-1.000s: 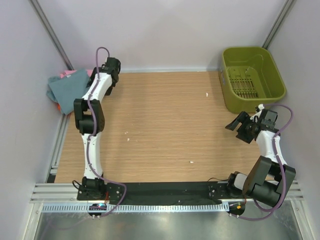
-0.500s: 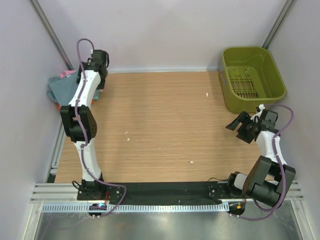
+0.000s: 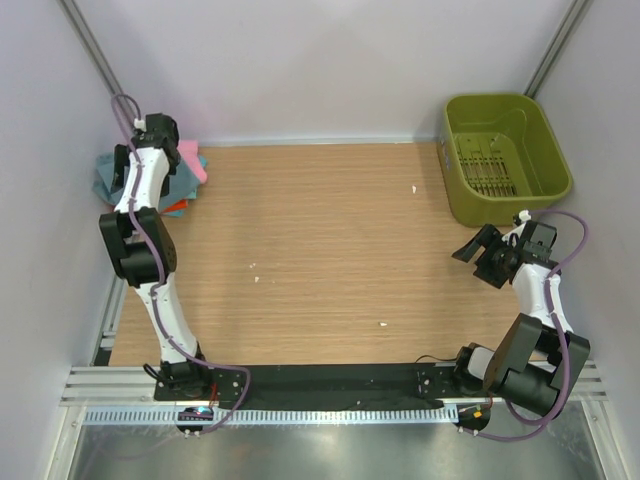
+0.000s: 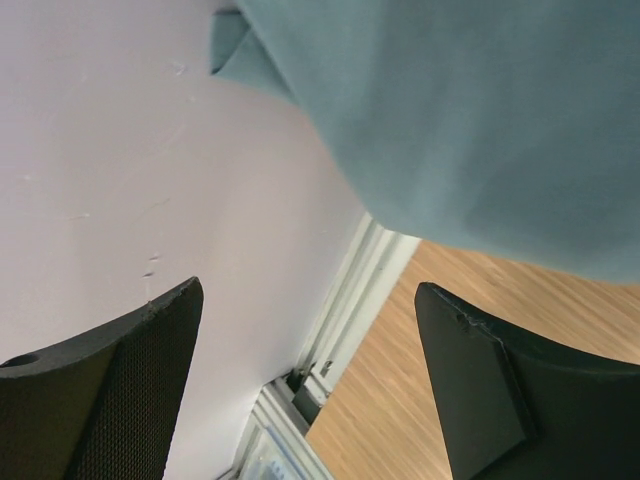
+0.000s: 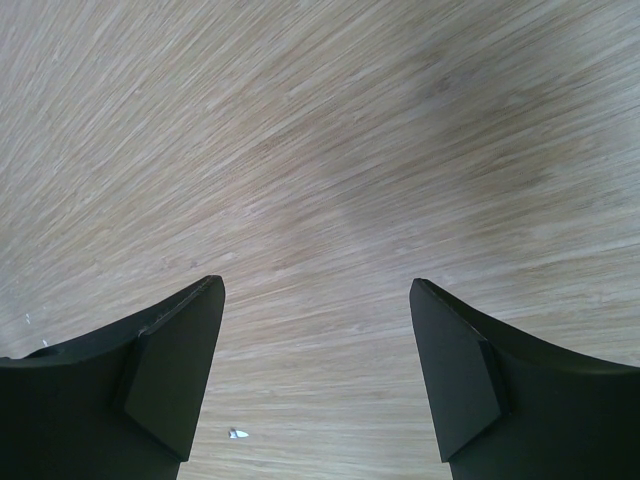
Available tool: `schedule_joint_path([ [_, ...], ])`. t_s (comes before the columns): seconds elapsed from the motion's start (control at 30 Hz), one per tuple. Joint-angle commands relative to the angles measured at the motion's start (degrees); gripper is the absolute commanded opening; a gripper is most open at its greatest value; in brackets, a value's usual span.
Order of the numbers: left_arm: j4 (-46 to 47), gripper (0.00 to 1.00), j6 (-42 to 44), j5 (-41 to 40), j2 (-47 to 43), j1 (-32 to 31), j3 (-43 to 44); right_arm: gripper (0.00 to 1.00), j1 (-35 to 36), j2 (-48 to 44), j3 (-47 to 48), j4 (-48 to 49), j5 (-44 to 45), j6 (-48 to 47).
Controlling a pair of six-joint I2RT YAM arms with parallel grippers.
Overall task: Fold and stack the t-shirts
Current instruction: Neatly place the folded tshirt to the corner
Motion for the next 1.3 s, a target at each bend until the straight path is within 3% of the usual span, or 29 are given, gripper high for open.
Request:
schedule_joint_path([
  [0.0, 0.13, 0.87, 0.56, -7.85, 1.19, 1.08, 0.12, 0.81, -0.26, -0.86, 0.89, 1.88, -0.11, 0.03],
  [0.43, 12.78, 0.88, 9.79, -23.25, 5.06, 4.07, -4.28, 0.81, -0.53, -1.56, 0.9, 0.73, -0.02, -0.33],
  [0.6, 25.68, 0.89, 20.41, -29.66, 10.15, 4.78, -1.73, 0.81, -0.7, -1.65, 0.28, 0.47, 0.07, -0.59],
  [0.7, 39.72, 0.93, 35.93, -34.49, 15.95, 5.04, 0.38, 0.81, -0.97, -1.56, 0.98, 0.03, 0.33, -1.11],
  [0.73, 51.25, 0.93, 40.68, -35.29, 18.49, 5.13, 0.73, 0.81, -1.05, -1.39, 1.16, -0.23, 0.33, -1.2],
  [0.8, 66.49, 0.95, 59.21, -35.74, 20.61, 5.13, 0.03, 0.81, -1.23, -1.48, 1.33, -0.15, 0.51, -1.38],
  [0.83, 83.19, 0.99, 65.28, -35.13, 24.1, 4.95, 0.55, 0.81, -1.32, -1.65, 1.33, -0.23, 0.51, -1.38],
  [0.87, 88.67, 1.0, 75.7, -34.08, 26.05, 4.78, 4.13, 0.81, -1.41, -1.65, 1.07, -0.41, 0.42, -1.38],
  [0.93, 96.59, 1.0, 82.27, -33.45, 31.32, 4.78, 11.85, 0.81, -1.67, -2.09, 0.72, -0.58, 0.51, -1.21],
  [1.0, 96.81, 1.0, 85.8, -31.8, 37.92, 4.6, 24.12, 0.81, -2.02, -2.27, 0.11, -0.58, 0.25, -0.94],
  [1.13, 94.19, 0.99, 87.06, -28.46, 44.17, 3.02, 37.1, 0.81, -3.34, -2.44, -0.34, -0.5, 0.16, -0.68],
  [1.27, 88.47, 1.0, 78.1, -26.43, 39.61, 0.57, 28.43, 0.81, -4.3, -2.88, -0.16, -0.93, 0.33, -0.76],
])
